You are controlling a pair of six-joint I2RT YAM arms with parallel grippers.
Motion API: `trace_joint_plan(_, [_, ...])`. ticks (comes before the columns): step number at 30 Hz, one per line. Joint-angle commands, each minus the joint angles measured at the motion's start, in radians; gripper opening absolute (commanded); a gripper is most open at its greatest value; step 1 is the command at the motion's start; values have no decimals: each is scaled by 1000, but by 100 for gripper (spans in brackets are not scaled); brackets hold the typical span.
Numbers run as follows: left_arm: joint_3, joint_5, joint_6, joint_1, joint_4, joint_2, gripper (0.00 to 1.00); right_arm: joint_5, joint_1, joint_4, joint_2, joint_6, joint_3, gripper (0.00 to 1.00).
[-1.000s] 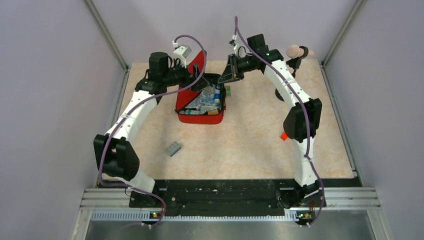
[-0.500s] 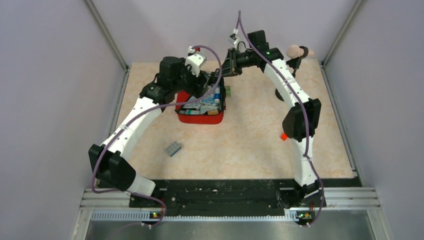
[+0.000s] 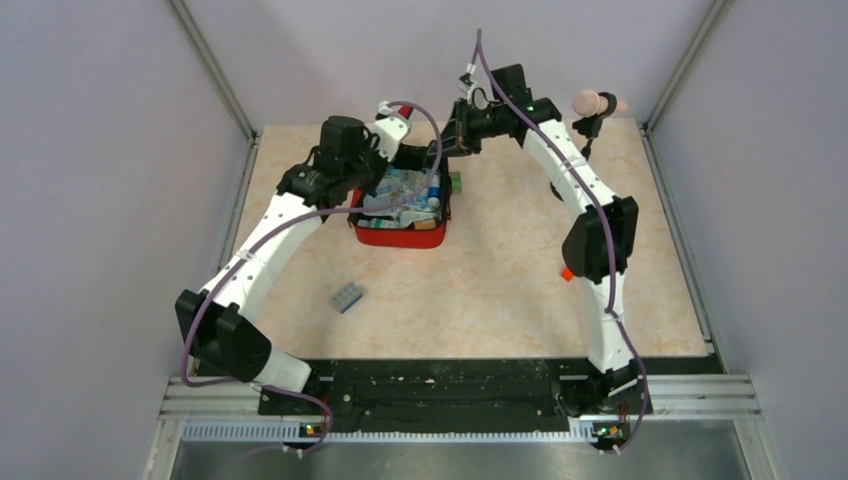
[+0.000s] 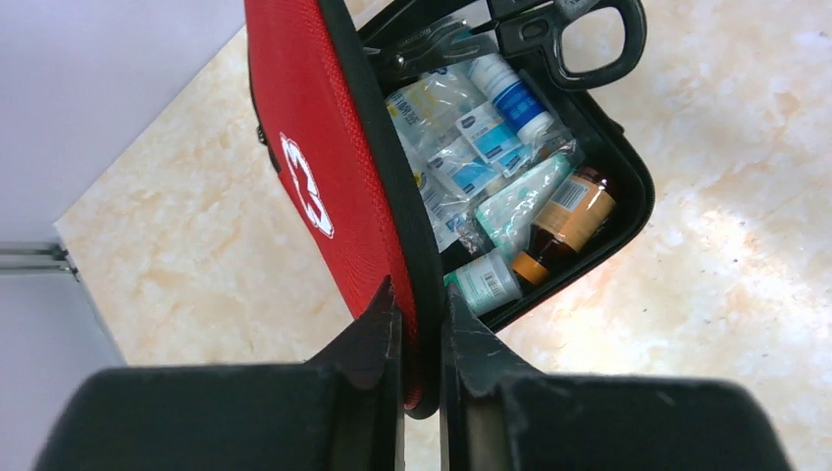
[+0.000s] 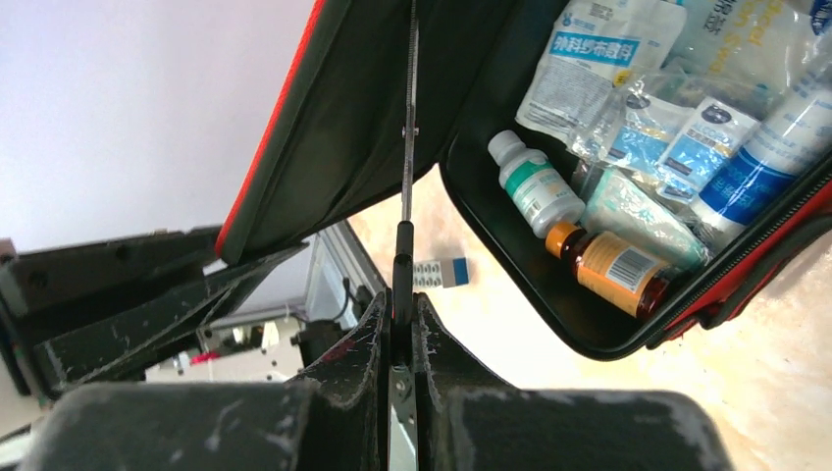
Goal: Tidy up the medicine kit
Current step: Place the scissors in the medicine box.
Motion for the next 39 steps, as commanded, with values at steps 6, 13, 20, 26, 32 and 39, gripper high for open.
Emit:
trace_joint_plan(6, [29, 191, 133, -1, 35, -21, 0, 182, 59, 48, 13, 291, 86, 0])
trace_joint_plan(13, [-57, 291, 186, -28, 111, -68, 0, 162, 69, 31, 4, 502, 77, 0])
trace_joint_plan(20, [-90, 324, 159, -43, 138, -94, 0, 227, 116, 33, 38, 580, 104, 6])
trace_joint_plan(26, [-100, 297, 132, -44, 156, -123, 0, 257, 139, 30, 72, 596, 102, 15])
trace_joint_plan(32, [-123, 232, 98, -43, 185, -138, 0, 244, 140, 96, 64, 576, 105, 53])
trace_joint_plan(39, [-152, 194, 92, -35, 244, -145, 0, 274, 101, 153, -8, 492, 128, 79])
